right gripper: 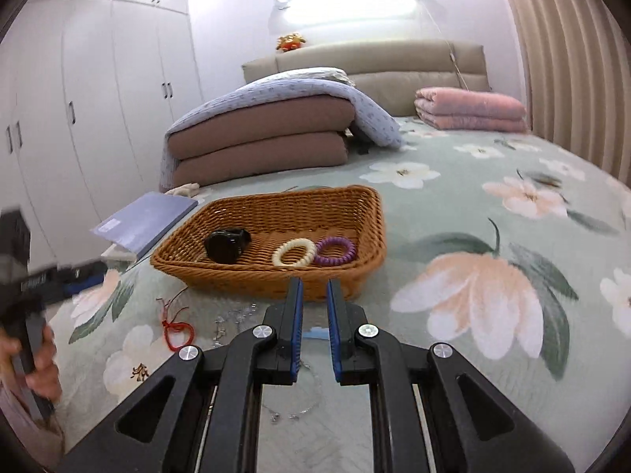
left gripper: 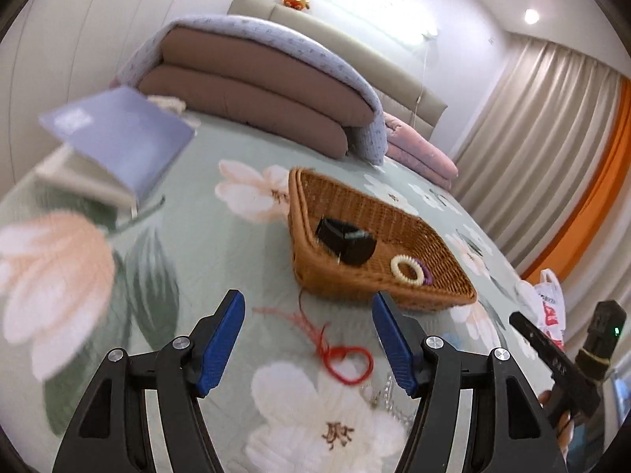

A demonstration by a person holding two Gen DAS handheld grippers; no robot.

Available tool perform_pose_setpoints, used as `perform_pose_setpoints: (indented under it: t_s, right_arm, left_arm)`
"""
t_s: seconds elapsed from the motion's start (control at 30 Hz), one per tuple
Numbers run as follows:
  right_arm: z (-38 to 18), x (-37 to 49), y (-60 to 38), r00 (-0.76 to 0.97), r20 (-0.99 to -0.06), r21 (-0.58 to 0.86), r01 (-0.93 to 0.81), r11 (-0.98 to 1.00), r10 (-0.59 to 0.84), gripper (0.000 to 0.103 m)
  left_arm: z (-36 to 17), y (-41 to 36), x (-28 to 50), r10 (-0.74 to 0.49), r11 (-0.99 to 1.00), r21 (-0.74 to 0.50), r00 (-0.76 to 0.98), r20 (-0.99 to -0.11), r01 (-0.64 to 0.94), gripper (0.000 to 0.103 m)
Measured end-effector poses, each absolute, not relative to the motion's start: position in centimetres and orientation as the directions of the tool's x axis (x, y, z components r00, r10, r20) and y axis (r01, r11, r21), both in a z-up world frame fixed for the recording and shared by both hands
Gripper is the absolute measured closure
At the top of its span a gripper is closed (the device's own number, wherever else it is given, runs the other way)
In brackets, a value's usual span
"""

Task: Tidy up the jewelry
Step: 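Grasp the blue hair clip with the right tool while the left grasps the red string bracelet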

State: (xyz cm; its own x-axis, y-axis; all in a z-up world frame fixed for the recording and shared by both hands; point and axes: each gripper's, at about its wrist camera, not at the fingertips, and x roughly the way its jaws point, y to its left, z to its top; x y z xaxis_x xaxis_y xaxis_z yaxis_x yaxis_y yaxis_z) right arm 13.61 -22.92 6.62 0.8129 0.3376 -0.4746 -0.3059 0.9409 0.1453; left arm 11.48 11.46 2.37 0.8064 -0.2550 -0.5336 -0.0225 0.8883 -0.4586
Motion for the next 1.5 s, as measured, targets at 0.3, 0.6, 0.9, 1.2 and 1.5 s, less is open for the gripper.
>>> perform_pose_setpoints:
  t_s: [0.3,0.6,0.9,1.2,1.5]
  right_arm:
    - [3.8,16.7,-25.8,0.749,-0.580,0.189,-0.261,0.947,0.322,0.089]
    - [1.7,18.6,-23.2,0.656,-0.679,0.106,-0.356,0.929,0.329,0.089]
    - [1.1,18.9,-24.0,0.633,-0.708,0.080,-0.371,0.925,0.315,0.062]
    - [-0.6,21.3,-22.5,0.538,-0.783,0.050,-0.447,0.893,0.313,0.062]
    - [-0.6,22.6,-22.2,0.538,-0.779,0.041,-0.468,0.883,0.322,0.062]
  left_arm:
    - [-1.8,8.3,15.2,-0.327,0.902,-0.433,0.673,-0.664,0.012,0.034]
    - [-2.7,6.8,15.8,-0.327,0.923,-0.382,0.641,-0.694,0.058,0.036]
    - [-2.8,5.2,15.7,-0.300,0.945,-0.311,0.630,-0.716,0.097,0.046]
    - [-2.9,5.0,15.9,-0.295,0.948,-0.303,0.627,-0.721,0.098,0.050]
    - [-3.0,3.9,16.0,-0.257,0.964,-0.245,0.629,-0.734,0.107,0.050]
